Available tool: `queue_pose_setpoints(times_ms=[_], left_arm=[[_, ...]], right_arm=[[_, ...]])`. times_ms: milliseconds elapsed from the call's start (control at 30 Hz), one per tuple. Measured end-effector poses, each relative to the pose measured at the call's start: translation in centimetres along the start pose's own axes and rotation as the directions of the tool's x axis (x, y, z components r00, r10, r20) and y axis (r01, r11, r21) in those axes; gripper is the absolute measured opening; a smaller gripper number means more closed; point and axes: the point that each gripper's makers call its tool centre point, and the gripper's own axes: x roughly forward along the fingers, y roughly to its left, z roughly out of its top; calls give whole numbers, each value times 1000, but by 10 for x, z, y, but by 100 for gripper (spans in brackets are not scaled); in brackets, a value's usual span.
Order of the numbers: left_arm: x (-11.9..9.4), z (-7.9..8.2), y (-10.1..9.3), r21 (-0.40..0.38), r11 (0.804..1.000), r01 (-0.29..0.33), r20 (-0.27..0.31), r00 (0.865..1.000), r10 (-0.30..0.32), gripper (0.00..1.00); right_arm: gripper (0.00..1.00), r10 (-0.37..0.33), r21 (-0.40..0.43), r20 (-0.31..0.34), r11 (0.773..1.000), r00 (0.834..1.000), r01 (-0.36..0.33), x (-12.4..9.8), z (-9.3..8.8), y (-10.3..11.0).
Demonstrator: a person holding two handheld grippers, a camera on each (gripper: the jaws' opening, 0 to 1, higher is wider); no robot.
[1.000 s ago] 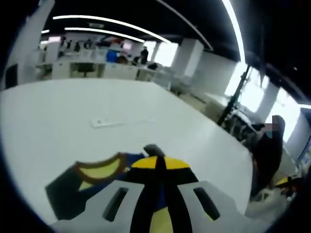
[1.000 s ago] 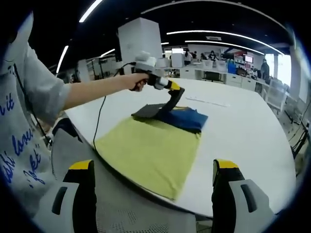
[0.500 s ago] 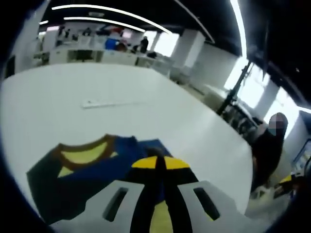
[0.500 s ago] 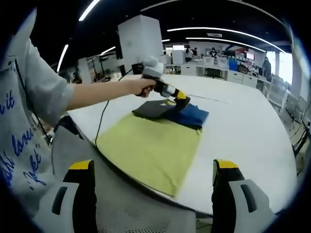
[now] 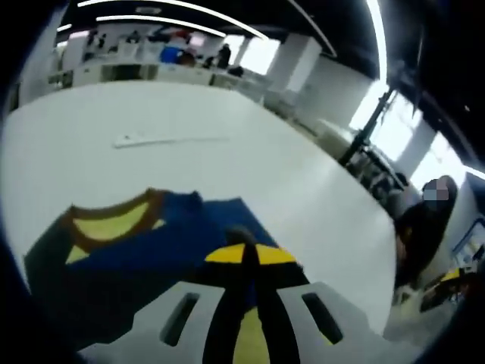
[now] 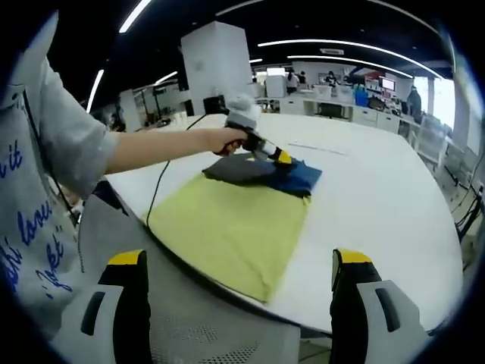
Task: Fold the garment on the visible template until the final outline fits inside the template.
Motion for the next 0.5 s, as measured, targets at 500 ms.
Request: queue_pose_setpoints(times_ms=[500], left_arm=[[12,-20,-10,80,997,-15,-37,999,18,1]], right_arm=[[100,36,-27,-34,999,999,-37,2,-11,-2]])
